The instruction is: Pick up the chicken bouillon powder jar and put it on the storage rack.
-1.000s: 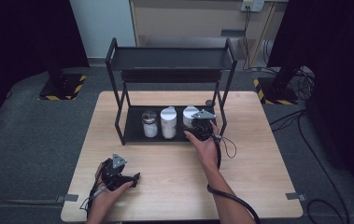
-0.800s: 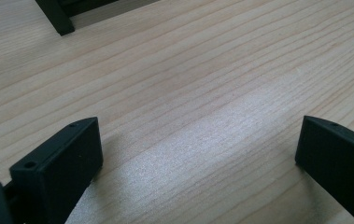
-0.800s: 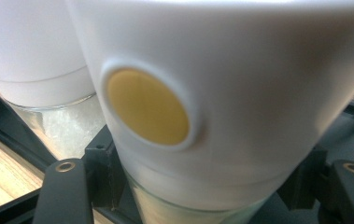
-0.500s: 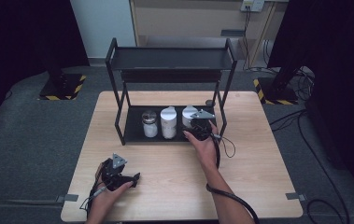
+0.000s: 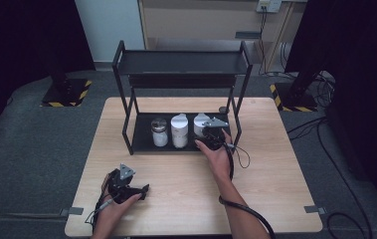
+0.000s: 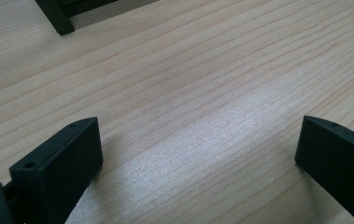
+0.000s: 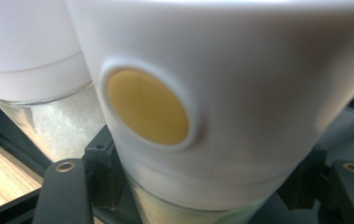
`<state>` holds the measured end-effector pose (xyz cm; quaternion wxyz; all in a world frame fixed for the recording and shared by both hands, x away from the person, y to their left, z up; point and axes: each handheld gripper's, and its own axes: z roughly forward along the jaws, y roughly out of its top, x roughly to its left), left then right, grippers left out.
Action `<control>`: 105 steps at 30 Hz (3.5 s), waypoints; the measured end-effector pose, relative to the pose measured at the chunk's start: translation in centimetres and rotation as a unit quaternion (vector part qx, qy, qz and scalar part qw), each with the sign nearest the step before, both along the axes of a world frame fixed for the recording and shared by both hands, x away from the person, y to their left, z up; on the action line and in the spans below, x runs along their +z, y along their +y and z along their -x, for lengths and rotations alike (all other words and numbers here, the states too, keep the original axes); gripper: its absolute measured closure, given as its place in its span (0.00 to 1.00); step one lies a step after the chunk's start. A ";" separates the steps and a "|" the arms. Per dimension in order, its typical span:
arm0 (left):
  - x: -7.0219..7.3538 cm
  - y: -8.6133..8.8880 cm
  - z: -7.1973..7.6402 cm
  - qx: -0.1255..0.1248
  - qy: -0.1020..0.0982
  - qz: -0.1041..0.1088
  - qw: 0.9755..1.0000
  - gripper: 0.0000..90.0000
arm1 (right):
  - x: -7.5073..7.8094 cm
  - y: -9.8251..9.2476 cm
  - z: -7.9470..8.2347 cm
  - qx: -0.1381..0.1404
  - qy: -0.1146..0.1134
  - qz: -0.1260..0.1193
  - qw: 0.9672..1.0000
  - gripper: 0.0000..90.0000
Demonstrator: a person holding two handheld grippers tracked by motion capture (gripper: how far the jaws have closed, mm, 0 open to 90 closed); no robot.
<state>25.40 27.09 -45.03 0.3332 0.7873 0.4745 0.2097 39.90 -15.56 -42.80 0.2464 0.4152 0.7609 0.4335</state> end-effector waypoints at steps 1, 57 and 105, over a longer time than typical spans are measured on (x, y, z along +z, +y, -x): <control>0.0 0.0 0.0 0.000 0.000 0.000 1.000 0.00 | 0.0 0.0 0.0 0.000 0.000 0.000 1.000 0.35; 0.0 0.0 0.0 -0.001 -0.001 0.001 1.000 0.00 | -1.1 -1.6 -0.1 0.024 -0.008 -0.018 1.000 0.34; 0.0 0.0 0.0 -0.001 -0.001 0.001 1.000 0.00 | 0.3 -3.8 5.0 0.038 -0.016 0.004 0.999 0.08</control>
